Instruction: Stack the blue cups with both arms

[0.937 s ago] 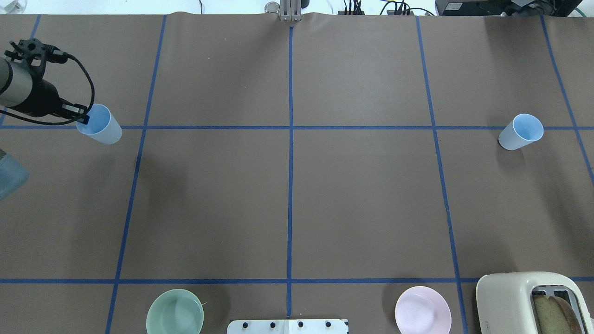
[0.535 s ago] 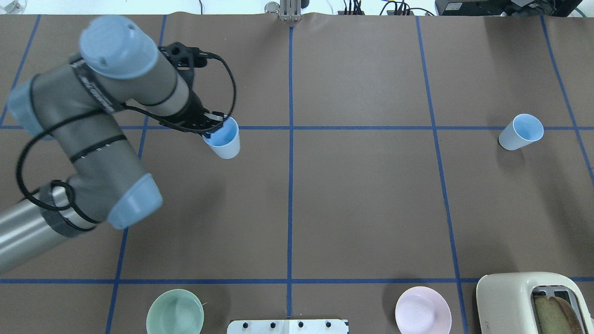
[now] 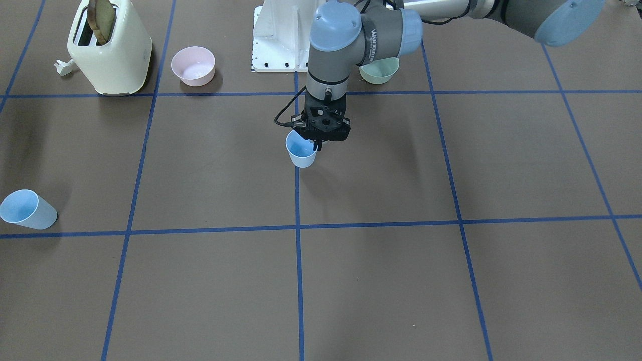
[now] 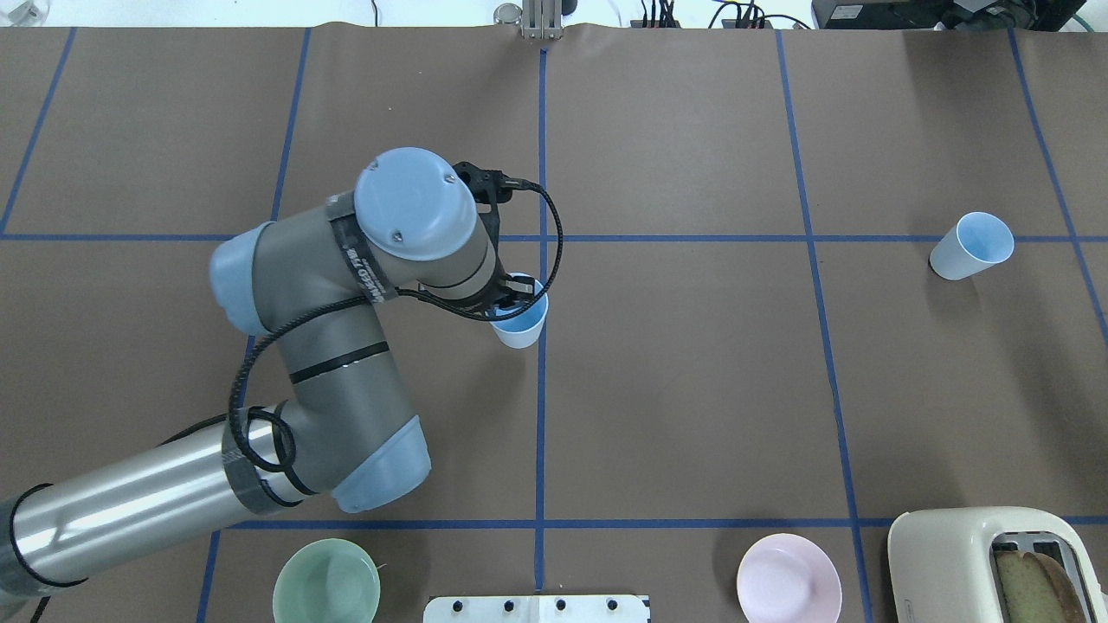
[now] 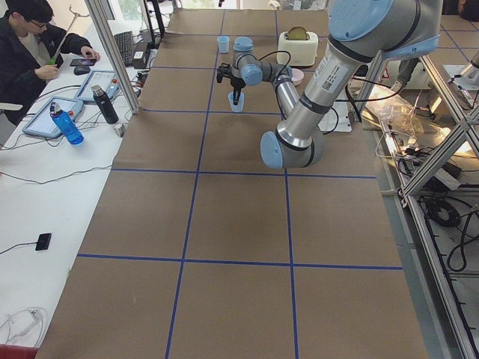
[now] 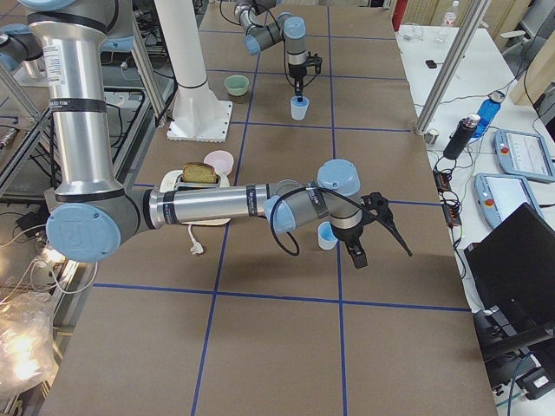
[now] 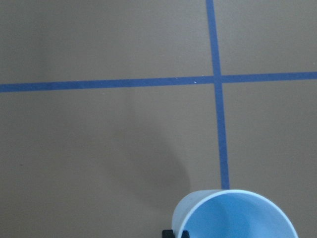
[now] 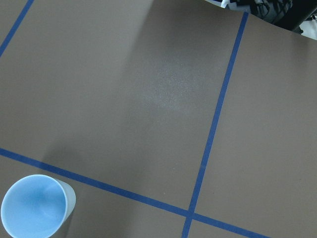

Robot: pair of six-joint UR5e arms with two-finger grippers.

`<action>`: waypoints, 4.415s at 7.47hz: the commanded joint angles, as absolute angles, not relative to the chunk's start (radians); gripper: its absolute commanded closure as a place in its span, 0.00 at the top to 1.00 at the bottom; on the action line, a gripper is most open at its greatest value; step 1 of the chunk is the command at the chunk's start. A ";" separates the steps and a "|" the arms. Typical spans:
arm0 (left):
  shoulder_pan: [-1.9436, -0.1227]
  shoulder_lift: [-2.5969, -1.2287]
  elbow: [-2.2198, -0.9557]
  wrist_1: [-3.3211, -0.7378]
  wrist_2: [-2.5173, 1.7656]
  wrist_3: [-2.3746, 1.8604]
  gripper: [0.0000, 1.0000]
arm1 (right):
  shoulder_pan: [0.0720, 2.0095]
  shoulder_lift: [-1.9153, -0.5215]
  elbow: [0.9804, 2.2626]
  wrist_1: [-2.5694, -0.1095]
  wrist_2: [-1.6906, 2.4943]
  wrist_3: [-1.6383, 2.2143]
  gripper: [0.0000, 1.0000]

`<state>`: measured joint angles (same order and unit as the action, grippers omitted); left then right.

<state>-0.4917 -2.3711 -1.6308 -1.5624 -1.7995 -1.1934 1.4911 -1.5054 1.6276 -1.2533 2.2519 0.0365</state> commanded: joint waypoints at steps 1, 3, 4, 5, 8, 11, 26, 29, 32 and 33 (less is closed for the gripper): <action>-0.453 -2.393 -1.595 -1.572 -1.764 -1.204 0.00 | 1.491 -1.505 1.628 -1.255 2.252 0.037 1.00; -0.448 -2.390 -1.592 -1.574 -1.764 -1.203 0.00 | 1.490 -1.505 1.628 -1.253 2.252 0.037 1.00; -0.448 -2.390 -1.592 -1.574 -1.764 -1.201 0.00 | 1.489 -1.505 1.628 -1.255 2.252 0.037 1.00; -0.448 -2.388 -1.586 -1.574 -1.763 -1.200 0.00 | 1.489 -1.503 1.628 -1.255 2.252 0.037 1.00; -0.449 -2.359 -1.578 -1.627 -1.763 -1.193 0.24 | 1.489 -1.503 1.628 -1.253 2.252 0.037 1.00; -0.532 -2.349 -1.670 -1.602 -1.788 -1.140 0.98 | 1.485 -1.496 1.629 -1.253 2.250 0.032 1.00; -1.569 -1.707 -1.494 -1.469 -2.263 0.232 0.99 | 1.204 -1.371 1.459 -1.255 2.275 0.020 1.00; -1.569 -1.706 -1.488 -1.471 -2.264 0.233 0.99 | 1.204 -1.382 1.412 -1.252 2.272 0.018 0.53; -1.569 -1.704 -1.491 -1.473 -2.264 0.233 0.99 | 1.200 -1.378 1.411 -1.252 2.256 0.017 0.00; -1.569 -1.704 -1.491 -1.473 -2.264 0.233 0.99 | 1.200 -1.373 1.416 -1.252 2.258 0.026 0.00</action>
